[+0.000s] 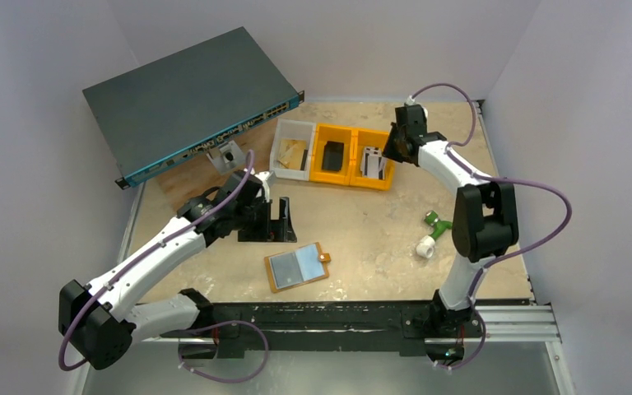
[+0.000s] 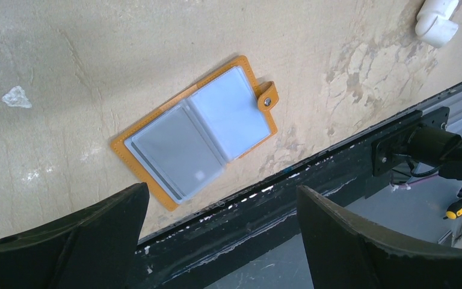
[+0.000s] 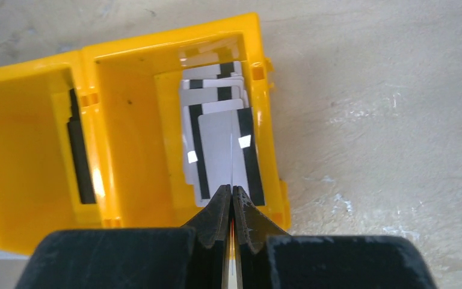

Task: Take the credit cards out of the card holder
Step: Place the credit card in the storage box.

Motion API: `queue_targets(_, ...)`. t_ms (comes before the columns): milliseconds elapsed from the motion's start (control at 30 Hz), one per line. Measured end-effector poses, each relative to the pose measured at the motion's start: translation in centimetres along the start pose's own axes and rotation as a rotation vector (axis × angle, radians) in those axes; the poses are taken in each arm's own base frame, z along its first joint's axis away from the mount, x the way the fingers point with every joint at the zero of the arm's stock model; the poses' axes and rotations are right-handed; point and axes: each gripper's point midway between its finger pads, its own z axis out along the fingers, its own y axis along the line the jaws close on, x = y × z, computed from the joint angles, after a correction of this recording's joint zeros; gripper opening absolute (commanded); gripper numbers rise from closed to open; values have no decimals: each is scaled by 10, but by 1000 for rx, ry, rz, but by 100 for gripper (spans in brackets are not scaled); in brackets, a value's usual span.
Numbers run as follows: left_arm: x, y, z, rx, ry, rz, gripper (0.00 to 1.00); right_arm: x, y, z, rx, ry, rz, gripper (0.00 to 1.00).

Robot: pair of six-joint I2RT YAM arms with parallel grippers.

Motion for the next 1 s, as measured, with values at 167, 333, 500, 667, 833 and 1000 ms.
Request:
queue_targets(167,0,-1,0,3,-1,0,93,8,-10,14,57,24,-30,0)
queue_targets(333,0,-1,0,3,0,0,93,19,-8,26,40,59,-39,0)
queue_targets(500,0,-1,0,4,0,0,93,27,3,36,-13,86,-31,0)
queue_targets(667,0,-1,0,4,0,0,93,28,17,39,-81,100,-4,7)
queue_targets(833,0,-1,0,5,1,0,93,27,24,39,-115,100,12,40)
queue_targets(1000,1,-1,0,5,2,-1,94,28,24,38,-114,107,18,51)
